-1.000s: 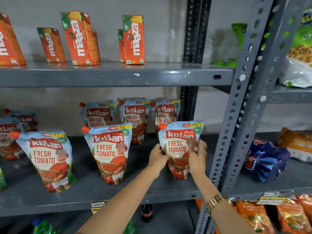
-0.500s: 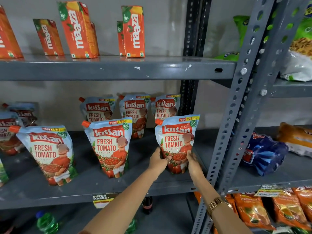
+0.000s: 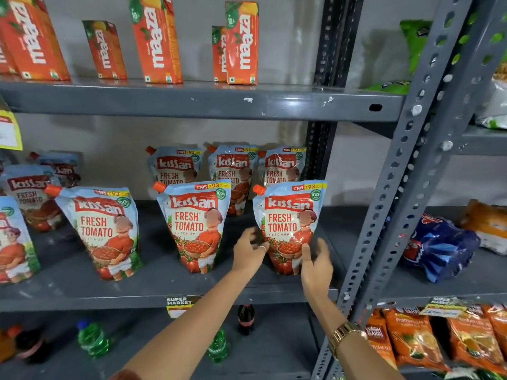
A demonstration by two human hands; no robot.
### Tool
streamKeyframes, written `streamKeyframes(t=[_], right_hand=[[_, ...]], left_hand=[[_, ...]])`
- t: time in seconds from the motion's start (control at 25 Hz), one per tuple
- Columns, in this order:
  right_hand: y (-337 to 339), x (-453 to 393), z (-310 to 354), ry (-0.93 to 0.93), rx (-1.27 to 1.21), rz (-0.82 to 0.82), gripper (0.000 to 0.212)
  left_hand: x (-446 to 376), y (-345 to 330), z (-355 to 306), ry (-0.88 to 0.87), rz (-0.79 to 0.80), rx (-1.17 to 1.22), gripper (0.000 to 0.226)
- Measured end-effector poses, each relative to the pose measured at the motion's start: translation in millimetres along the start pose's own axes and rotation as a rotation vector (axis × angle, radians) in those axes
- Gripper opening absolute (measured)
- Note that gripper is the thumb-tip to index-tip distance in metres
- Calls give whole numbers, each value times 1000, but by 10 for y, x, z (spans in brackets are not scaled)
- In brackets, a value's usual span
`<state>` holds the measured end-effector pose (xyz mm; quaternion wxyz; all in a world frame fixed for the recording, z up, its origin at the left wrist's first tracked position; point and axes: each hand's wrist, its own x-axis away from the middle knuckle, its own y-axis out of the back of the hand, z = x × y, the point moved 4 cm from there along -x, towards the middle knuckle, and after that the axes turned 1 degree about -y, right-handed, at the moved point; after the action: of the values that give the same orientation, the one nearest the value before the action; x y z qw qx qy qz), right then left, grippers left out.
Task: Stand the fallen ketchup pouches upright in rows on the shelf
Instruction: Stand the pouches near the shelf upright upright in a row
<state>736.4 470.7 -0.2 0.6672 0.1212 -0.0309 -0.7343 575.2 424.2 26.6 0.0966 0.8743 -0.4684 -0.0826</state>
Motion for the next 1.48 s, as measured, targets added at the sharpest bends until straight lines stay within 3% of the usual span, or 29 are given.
streamKeyframes(t=[0.08, 0.16, 0.32, 0.44, 0.64, 0.76, 0.84, 0.96, 1.32, 1.4, 1.48], right_hand=[[10, 110, 174, 262, -24, -139, 32], [-85, 176, 349, 476, 2, -140, 19], [-432, 261, 542, 519, 30, -19, 15], [-759, 385, 609, 560, 1, 121, 15], [-1265, 538, 590, 400, 3, 327, 26], [-1530, 627, 527, 276, 88, 526, 43], [-1604, 666, 477, 213, 87, 572, 39], [-1581, 662, 458, 195, 80, 550, 34], [-1252, 521, 391, 165, 74, 565, 36], [-1234, 547, 402, 162, 53, 555, 46], [-1178, 595, 430, 228, 63, 399, 63]], left_hand=[[37, 230, -103, -159, -163, -76, 33], [97, 482, -207, -284, -319, -150, 22], [180, 977, -219, -323, -603, -225, 13], [176, 1315, -72, -232, -659, -248, 17], [94, 1718, 251, -104, -562, -246, 38], [-50, 1763, 451, 116, -354, -162, 63], [-117, 1683, 499, 224, -195, -175, 57], [-127, 1577, 483, 200, -138, -286, 41], [-51, 1220, 432, 140, -149, -246, 33], [-32, 1198, 438, 150, -144, -244, 34], [-10, 1198, 443, 150, -129, -207, 35]])
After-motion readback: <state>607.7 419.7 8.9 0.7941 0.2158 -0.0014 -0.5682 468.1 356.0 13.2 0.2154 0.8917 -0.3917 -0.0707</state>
